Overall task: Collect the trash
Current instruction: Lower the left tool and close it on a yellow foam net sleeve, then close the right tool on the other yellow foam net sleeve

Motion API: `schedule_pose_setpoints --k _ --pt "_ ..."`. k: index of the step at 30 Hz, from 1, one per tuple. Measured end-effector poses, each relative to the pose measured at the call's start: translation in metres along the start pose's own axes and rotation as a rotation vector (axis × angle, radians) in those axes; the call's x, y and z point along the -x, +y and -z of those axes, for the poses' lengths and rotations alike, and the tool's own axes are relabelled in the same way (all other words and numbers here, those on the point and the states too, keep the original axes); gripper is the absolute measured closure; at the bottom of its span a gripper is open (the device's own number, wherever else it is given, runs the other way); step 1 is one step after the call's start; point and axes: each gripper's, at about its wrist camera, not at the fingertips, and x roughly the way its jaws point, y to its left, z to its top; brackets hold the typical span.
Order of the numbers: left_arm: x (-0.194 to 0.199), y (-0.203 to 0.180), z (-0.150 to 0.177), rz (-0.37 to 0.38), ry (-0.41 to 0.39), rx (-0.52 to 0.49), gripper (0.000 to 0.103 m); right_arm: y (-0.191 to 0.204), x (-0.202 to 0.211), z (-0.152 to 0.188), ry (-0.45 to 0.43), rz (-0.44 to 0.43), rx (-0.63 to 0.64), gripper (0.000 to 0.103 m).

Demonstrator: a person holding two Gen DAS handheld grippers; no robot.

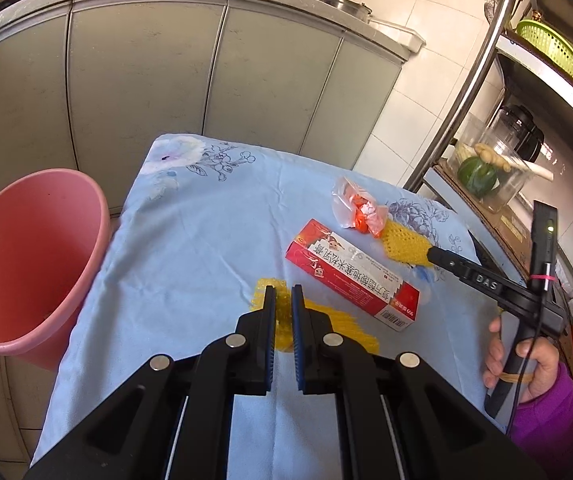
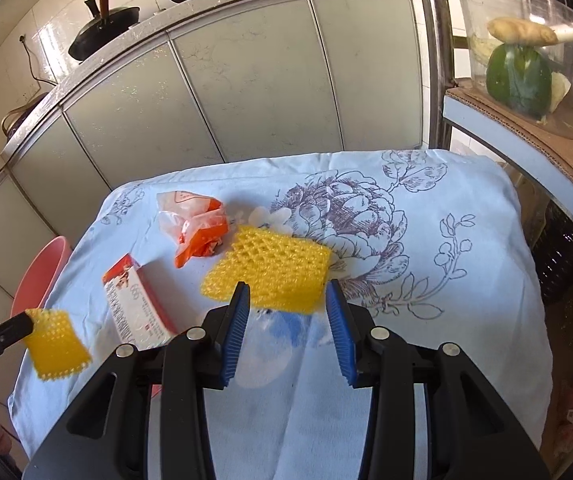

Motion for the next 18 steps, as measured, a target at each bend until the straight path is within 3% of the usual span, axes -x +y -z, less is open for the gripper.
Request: schedule_pose_setpoints --k 9,12,15,18 --pt "-0.001 -0.001 0.003 0.009 0.006 0.001 0.096 0.002 -0.014 0.000 0.017 0.016 0.003 0.064" --pt "0.000 -0.001 0.002 0.012 0.002 0.003 0.096 0.001 -0.012 0.000 0.013 0.023 0.005 0.089" --pt "0.003 0.000 0.002 0.015 -0.006 0.003 0.096 -0.001 -0.006 0.002 0.004 0.016 -0.007 0.096" --pt "0.007 0.000 0.002 0.017 -0.016 0.003 0.096 -0.004 0.006 0.005 -0.022 0.007 -0.026 0.097"
